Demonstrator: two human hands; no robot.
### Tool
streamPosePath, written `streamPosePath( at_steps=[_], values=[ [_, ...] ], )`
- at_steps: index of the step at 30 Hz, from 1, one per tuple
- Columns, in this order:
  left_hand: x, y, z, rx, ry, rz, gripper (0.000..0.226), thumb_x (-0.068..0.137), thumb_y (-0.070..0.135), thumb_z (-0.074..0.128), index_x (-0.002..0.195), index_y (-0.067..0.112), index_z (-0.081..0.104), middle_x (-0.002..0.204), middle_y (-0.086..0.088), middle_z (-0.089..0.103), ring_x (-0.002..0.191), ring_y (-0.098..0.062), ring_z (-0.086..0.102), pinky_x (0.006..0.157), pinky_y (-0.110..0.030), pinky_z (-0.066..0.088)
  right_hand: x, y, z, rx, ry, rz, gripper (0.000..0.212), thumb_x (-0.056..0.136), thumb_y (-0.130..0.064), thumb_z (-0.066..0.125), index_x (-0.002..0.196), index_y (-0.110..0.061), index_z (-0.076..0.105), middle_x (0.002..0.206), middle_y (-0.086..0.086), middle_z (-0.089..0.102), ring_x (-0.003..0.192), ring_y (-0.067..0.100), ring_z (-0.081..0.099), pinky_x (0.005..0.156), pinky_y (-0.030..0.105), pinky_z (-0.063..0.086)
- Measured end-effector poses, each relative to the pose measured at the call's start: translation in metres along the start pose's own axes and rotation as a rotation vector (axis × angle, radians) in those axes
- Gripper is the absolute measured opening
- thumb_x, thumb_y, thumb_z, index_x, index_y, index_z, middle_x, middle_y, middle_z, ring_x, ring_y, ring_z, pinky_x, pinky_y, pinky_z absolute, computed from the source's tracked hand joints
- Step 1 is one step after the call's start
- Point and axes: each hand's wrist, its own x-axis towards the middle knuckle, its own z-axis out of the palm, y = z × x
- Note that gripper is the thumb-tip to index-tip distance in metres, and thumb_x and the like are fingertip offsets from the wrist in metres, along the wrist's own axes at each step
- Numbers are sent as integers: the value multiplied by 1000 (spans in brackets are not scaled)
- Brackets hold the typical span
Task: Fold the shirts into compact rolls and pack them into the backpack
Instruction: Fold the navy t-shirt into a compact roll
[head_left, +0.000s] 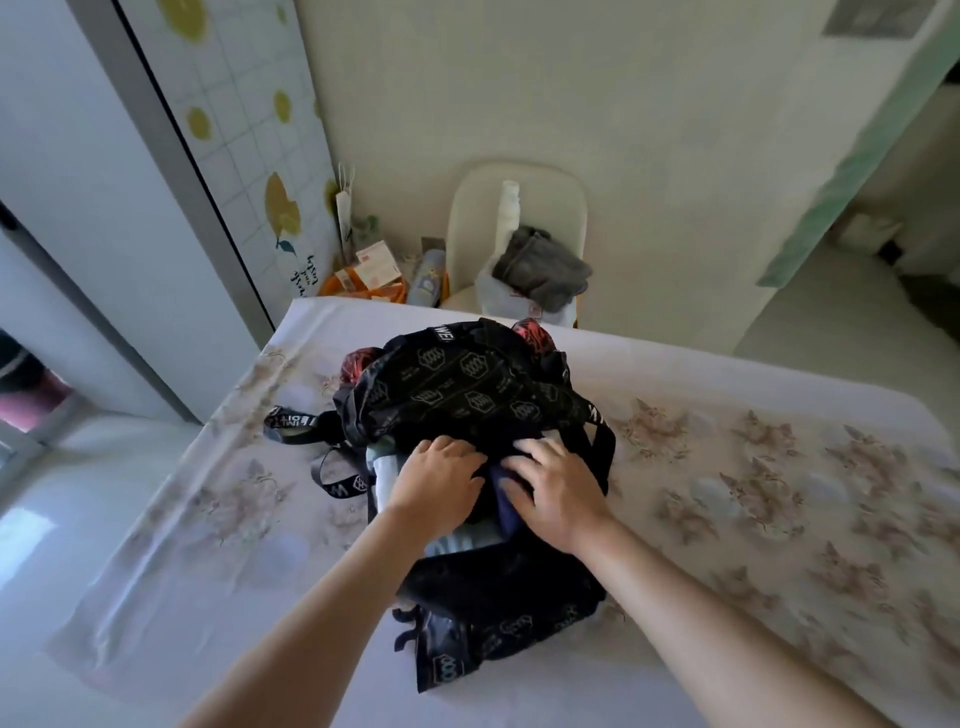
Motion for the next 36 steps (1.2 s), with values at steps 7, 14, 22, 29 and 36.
streamPosePath(
  at_steps=[7,14,22,29,36],
  values=[
    [42,-35,-9,133,209,75,61,83,22,60,143,23,48,149,-6,43,140,-30,34,115,-43,29,-9,24,8,39,-438,166,119,66,-50,86,155,-45,8,166,-1,-2,153,27,6,118,47,31],
    [59,-42,-5,-10,144,-67,40,101,22,49,139,28,53,145,3,52,136,-25,47,107,-37,39,10,29,2,304,-166,213,81,74,-18,79,145,-36,47,157,-7,34,142,15,38,110,19,32],
    [58,-34,-12,-134,259,-35,31,98,28,58,127,26,65,130,4,65,125,-23,57,97,-39,50,19,32,7,-152,-408,130,92,76,-64,54,155,-44,11,160,5,20,148,32,18,111,50,31],
    [52,-33,-2,-36,-66,-67,54,100,52,41,150,32,37,158,7,31,149,-19,19,121,-38,16,22,30,-4,-125,-491,13,81,87,-69,30,157,-31,17,163,-8,20,149,20,20,118,44,20],
    [64,-50,-38,-124,333,-103,33,95,27,58,127,25,64,136,3,58,133,-23,45,108,-40,31,81,30,-30,-3,174,-104,20,89,-29,54,89,-18,70,87,0,64,82,26,61,70,37,46]
  ],
)
